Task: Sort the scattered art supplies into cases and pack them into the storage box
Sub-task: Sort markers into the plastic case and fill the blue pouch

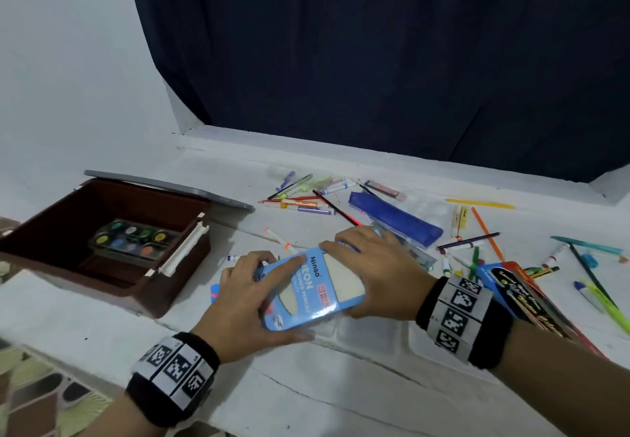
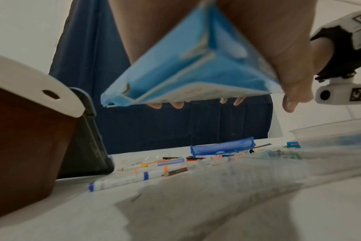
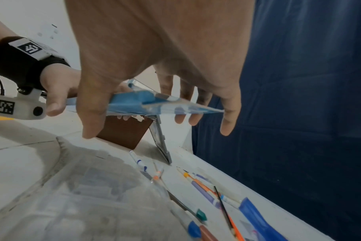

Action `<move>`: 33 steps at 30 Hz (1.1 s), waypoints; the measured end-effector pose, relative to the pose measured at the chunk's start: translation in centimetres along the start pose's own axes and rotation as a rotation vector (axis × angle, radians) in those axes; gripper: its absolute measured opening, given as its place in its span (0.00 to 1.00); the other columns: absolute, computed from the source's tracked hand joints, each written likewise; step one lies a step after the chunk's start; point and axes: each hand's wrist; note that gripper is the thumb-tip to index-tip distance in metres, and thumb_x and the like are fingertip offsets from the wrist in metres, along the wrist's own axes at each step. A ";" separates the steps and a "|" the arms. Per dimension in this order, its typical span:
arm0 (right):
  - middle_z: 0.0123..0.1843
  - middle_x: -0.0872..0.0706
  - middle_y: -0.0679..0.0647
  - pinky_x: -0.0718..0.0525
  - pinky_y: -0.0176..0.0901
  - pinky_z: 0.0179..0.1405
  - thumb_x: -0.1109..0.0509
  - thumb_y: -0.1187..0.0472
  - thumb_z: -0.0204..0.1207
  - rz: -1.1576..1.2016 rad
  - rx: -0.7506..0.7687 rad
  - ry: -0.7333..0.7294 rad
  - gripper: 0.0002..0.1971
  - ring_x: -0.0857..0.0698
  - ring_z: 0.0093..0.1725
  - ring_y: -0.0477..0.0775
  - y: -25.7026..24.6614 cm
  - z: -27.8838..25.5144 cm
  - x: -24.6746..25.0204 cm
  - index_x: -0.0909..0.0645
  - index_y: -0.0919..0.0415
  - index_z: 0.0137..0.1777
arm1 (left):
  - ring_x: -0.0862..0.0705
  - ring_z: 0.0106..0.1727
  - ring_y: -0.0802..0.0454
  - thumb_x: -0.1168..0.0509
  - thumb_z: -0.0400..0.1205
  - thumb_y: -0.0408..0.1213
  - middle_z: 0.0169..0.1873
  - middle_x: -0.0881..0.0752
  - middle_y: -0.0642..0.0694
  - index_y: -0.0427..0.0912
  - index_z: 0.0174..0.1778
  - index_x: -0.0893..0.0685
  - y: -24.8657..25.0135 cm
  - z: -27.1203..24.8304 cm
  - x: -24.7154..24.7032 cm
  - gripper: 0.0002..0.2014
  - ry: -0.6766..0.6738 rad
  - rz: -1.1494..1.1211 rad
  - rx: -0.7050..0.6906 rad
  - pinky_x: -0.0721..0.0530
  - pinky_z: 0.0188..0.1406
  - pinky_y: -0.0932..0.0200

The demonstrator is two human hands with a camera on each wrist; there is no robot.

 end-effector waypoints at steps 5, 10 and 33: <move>0.74 0.26 0.52 0.22 0.61 0.61 0.20 0.39 0.59 0.041 0.096 0.000 0.48 0.34 0.79 0.59 -2.1 2.6 -2.0 0.33 0.46 0.80 | 0.29 0.62 0.56 0.33 0.63 0.80 0.61 0.33 0.56 0.82 0.78 0.43 -2.5 -2.5 1.3 0.46 -0.175 -0.051 0.057 0.23 0.65 0.59; 0.87 0.44 0.58 0.26 0.65 0.71 0.16 0.52 0.62 0.152 0.106 0.026 0.51 0.49 0.87 0.62 -4.8 5.0 -4.0 0.39 0.45 0.84 | 0.19 0.49 0.58 0.37 0.83 0.60 0.51 0.23 0.56 0.79 0.77 0.39 -5.7 -5.2 2.5 0.27 -0.221 -0.179 0.138 0.18 0.54 0.58; 0.88 0.44 0.54 0.33 0.62 0.78 0.43 0.39 0.84 0.122 -0.374 -0.540 0.30 0.39 0.84 0.59 -7.3 3.1 -5.9 0.41 0.42 0.84 | 0.21 0.72 0.43 0.53 0.83 0.70 0.74 0.20 0.46 0.49 0.70 0.18 -9.5 -7.3 2.6 0.34 -0.567 0.435 0.030 0.17 0.53 0.42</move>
Point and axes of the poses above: each hand's wrist, its own z-axis towards the middle knuckle, its own x-axis out of the back of the hand, y = z × x
